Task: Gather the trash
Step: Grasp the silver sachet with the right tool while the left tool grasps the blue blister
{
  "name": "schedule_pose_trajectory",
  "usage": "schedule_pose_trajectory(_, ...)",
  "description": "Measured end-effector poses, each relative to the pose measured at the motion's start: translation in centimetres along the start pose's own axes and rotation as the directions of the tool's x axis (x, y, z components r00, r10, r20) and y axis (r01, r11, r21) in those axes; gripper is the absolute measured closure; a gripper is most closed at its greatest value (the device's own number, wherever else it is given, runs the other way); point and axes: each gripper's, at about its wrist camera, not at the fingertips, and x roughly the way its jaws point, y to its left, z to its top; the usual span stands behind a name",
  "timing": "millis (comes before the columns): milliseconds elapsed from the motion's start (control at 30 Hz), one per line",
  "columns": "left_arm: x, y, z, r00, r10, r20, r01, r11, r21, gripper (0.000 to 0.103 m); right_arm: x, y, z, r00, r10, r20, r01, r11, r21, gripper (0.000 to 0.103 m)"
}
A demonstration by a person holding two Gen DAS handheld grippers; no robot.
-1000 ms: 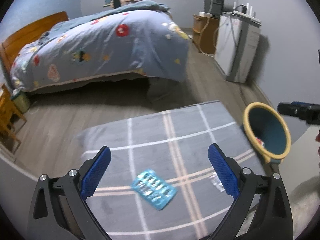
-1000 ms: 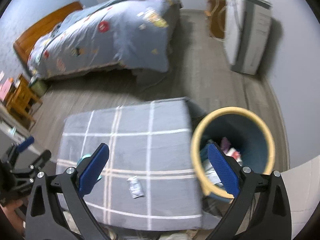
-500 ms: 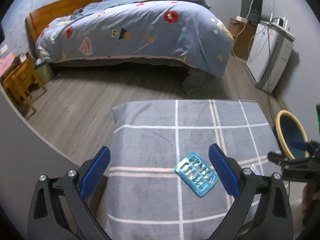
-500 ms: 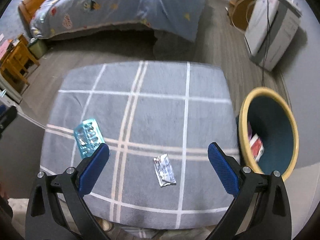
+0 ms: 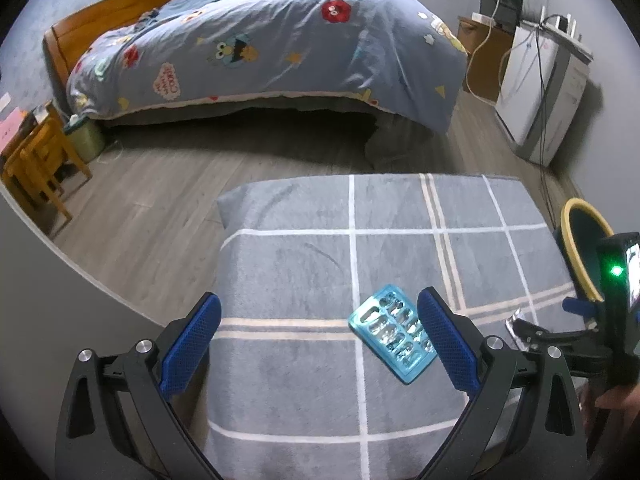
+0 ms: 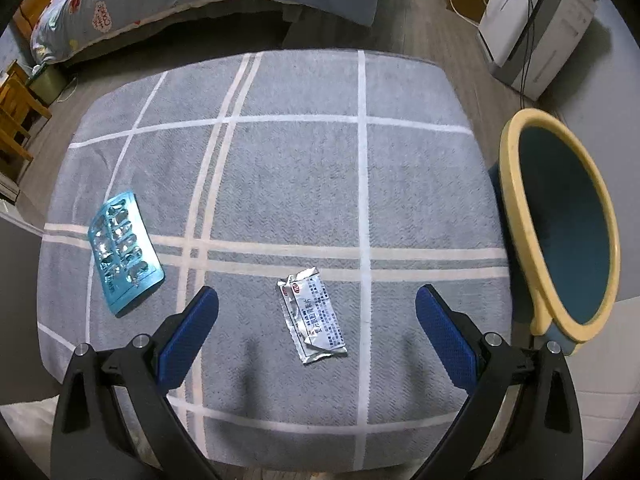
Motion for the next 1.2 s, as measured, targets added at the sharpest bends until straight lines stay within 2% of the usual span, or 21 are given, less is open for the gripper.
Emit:
schedule_pose_trajectory(133,0.7,-0.4,-0.2,1.0,0.009,-0.024,-0.009,1.0,0.014,0.006,1.2,0.5,-0.3,0.999,0.009,-0.044,-0.009,1.0,-0.013,0.017)
schedule_pose_trajectory(233,1.0,-0.7,-0.3,0.999,0.013,-0.034,-0.012,1.0,0.019,0.006,1.9,1.1,-0.5,0.998,-0.006,-0.066,0.002,0.998,-0.056,0.028)
schedule_pose_trajectory(433,2.0,-1.1,-0.7,0.998,0.016,-0.063,-0.015,1.0,0.017,0.006,3.0,1.4,-0.9,0.994,-0.043,-0.102,0.034,0.996,-0.088,0.054)
schedule_pose_trajectory(500,2.6,-1.3,-1.0,0.997,0.016,-0.077,-0.016,1.0,0.011,0.006,2.9,1.4,-0.8,0.994,-0.033,-0.103,0.024,0.996,-0.087,0.068)
schedule_pose_trajectory(533,2.9,-1.4,-1.1,0.996,0.014,-0.086,-0.014,1.0,0.005,0.006,2.9,1.4,-0.8,0.994,-0.026,-0.106,0.017,0.997,-0.082,0.07)
schedule_pose_trajectory(933,9.5,-4.8,-3.9,0.973,-0.02,-0.229,0.003,0.998,-0.071,0.006,1.6,-1.3,0.2,0.998,-0.001,-0.059,0.001,1.0,-0.006,0.07)
schedule_pose_trajectory(1200,12.7,-6.9,-4.7,0.962,-0.028,-0.273,-0.015,0.988,-0.153,0.006,1.3,-3.5,0.7,0.998,0.03,-0.059,-0.027,0.999,0.044,0.07)
